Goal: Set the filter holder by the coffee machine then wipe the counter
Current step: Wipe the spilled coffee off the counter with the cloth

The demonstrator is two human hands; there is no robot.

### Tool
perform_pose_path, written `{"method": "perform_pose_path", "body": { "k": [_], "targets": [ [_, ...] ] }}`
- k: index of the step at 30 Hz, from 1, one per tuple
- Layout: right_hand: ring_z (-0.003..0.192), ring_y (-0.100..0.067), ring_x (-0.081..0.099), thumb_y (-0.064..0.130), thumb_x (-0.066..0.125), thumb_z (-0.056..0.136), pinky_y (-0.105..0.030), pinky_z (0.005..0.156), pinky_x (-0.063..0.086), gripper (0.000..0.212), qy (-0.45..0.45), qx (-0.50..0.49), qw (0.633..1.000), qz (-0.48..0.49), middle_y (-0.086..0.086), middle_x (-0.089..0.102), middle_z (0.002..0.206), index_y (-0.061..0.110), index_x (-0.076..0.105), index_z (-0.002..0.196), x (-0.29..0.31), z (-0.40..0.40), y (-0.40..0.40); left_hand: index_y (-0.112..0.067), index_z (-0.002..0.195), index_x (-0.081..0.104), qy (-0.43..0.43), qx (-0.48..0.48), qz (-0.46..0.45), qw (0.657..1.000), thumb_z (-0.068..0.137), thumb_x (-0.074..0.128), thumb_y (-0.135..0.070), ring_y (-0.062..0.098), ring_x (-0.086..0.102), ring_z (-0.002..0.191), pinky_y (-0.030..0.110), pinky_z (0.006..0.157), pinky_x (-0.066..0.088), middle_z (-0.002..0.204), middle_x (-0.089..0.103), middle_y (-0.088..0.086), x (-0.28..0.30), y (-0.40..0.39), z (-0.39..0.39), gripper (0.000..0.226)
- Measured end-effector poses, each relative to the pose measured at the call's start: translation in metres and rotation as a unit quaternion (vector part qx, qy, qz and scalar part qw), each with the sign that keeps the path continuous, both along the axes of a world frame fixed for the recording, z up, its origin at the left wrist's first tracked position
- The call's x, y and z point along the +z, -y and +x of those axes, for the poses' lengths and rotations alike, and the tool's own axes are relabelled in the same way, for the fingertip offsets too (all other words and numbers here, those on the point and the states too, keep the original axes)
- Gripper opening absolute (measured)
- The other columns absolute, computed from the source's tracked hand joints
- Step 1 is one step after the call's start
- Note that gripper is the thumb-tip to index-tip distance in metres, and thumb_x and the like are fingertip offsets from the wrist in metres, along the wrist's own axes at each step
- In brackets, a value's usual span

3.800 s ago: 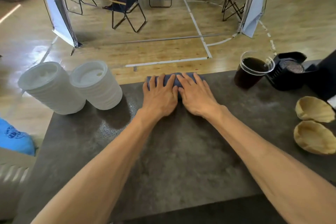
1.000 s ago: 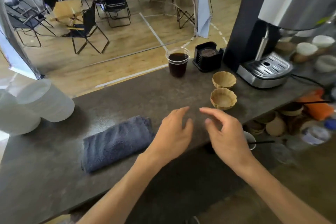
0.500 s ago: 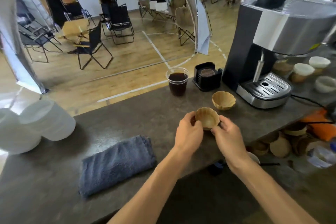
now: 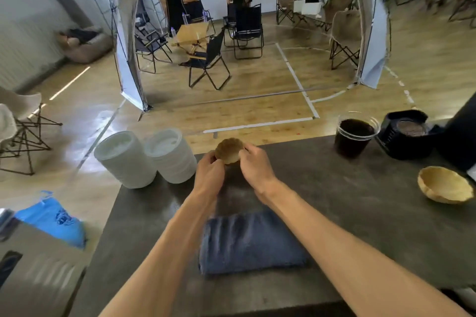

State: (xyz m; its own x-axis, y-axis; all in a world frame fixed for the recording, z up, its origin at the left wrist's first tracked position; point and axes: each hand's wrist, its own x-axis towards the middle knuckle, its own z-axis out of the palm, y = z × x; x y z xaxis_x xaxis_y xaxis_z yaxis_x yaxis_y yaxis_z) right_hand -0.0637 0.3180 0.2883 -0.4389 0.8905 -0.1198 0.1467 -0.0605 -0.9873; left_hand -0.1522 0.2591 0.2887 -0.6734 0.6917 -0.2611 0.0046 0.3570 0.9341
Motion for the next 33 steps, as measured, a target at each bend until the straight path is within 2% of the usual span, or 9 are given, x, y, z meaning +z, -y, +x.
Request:
{"method": "perform_pose_path", "body": {
  "k": [7, 11, 15, 17, 19, 21, 24, 30, 33],
  "targets": [
    [0.079, -0.007, 0.060, 0.004, 0.038, 0.089, -0.014, 0.069, 0.045, 0.037, -0.013, 0.021, 0.998, -0.059, 0.003, 0.070, 0.086, 0.010, 0.074, 0.099, -0.011, -0.027, -0.014, -0.011, 0.115, 0.066, 0.061, 0.023, 0.020, 0.998, 0.072, 0.038, 0.013, 0.023, 0.065, 0.099, 0.027, 0.071, 0.053, 0.104, 0.071, 0.013, -0.008, -0.003, -0.018, 0.056],
    [0.094, -0.013, 0.063, 0.006, 0.038, 0.085, -0.027, 0.085, 0.049, 0.042, -0.017, 0.028, 0.997, -0.070, -0.002, 0.074, 0.101, 0.014, 0.074, 0.106, -0.015, -0.023, -0.017, -0.009, 0.115, 0.064, 0.069, 0.022, 0.045, 0.996, 0.066, 0.038, 0.013, 0.027, 0.065, 0.103, 0.037, 0.086, 0.055, 0.107, 0.070, 0.016, -0.008, -0.007, -0.014, 0.060],
    [0.089, -0.013, 0.059, 0.007, 0.037, 0.081, -0.027, 0.084, 0.049, 0.040, -0.020, 0.032, 0.995, -0.093, -0.001, 0.067, 0.091, 0.010, 0.069, 0.104, -0.014, -0.008, -0.018, -0.012, 0.110, 0.060, 0.032, 0.041, -0.003, 0.999, 0.071, 0.045, 0.003, 0.035, 0.062, 0.102, 0.047, 0.089, 0.052, 0.111, 0.065, 0.022, -0.011, -0.001, -0.007, 0.044],
    [0.119, -0.016, 0.055, 0.018, 0.040, 0.079, -0.038, 0.108, 0.043, 0.056, -0.026, 0.018, 0.994, -0.101, -0.005, 0.063, 0.124, 0.013, 0.059, 0.131, -0.011, 0.009, -0.017, -0.013, 0.130, 0.051, 0.010, 0.055, -0.027, 0.998, 0.082, 0.050, -0.005, 0.028, 0.058, 0.113, 0.044, 0.096, 0.047, 0.128, 0.059, 0.010, 0.001, 0.015, 0.014, 0.049],
    [0.121, -0.016, 0.053, 0.018, 0.044, 0.089, -0.042, 0.112, 0.040, 0.054, -0.040, -0.013, 0.994, -0.101, -0.006, 0.061, 0.126, 0.010, 0.048, 0.142, -0.010, 0.037, -0.013, -0.016, 0.145, 0.037, 0.001, 0.051, -0.014, 0.999, 0.092, 0.049, -0.008, 0.017, 0.050, 0.125, 0.034, 0.106, 0.039, 0.132, 0.047, -0.005, 0.012, 0.029, 0.045, 0.056],
    [0.114, -0.015, 0.058, 0.009, 0.043, 0.098, -0.038, 0.109, 0.044, 0.044, -0.072, -0.048, 0.990, -0.108, -0.003, 0.062, 0.115, 0.005, 0.047, 0.141, -0.009, 0.077, -0.009, -0.020, 0.144, 0.038, -0.007, 0.016, 0.009, 1.000, 0.095, 0.047, -0.007, 0.011, 0.048, 0.122, 0.032, 0.109, 0.038, 0.133, 0.047, -0.007, 0.014, 0.033, 0.076, 0.051],
    [0.119, -0.021, 0.059, 0.005, 0.040, 0.100, -0.035, 0.106, 0.046, 0.039, -0.136, -0.114, 0.975, -0.137, -0.012, 0.060, 0.128, 0.001, 0.048, 0.138, -0.007, 0.148, -0.003, -0.023, 0.135, 0.048, -0.014, -0.065, 0.025, 0.997, 0.095, 0.043, -0.003, 0.006, 0.052, 0.119, 0.024, 0.099, 0.044, 0.134, 0.054, -0.005, 0.007, 0.016, 0.108, 0.045],
    [0.111, -0.018, 0.066, 0.040, 0.036, 0.104, -0.037, 0.101, 0.047, 0.045, -0.184, -0.288, 0.931, -0.127, -0.008, 0.070, 0.117, 0.009, 0.060, 0.125, 0.005, 0.286, 0.010, -0.025, 0.119, 0.061, 0.094, -0.233, 0.029, 0.967, 0.100, 0.039, -0.012, 0.006, 0.060, 0.116, 0.029, 0.107, 0.043, 0.126, 0.064, -0.003, 0.006, -0.038, 0.187, 0.031],
    [0.110, -0.017, 0.066, 0.045, 0.035, 0.103, -0.037, 0.099, 0.048, 0.049, -0.172, -0.382, 0.903, -0.093, -0.007, 0.071, 0.116, 0.010, 0.063, 0.123, 0.004, 0.330, 0.005, -0.014, 0.134, 0.055, 0.190, -0.285, 0.026, 0.939, 0.104, 0.039, -0.036, 0.014, 0.054, 0.127, 0.032, 0.112, 0.038, 0.137, 0.059, 0.001, 0.004, -0.066, 0.235, 0.041]
  ]
}}
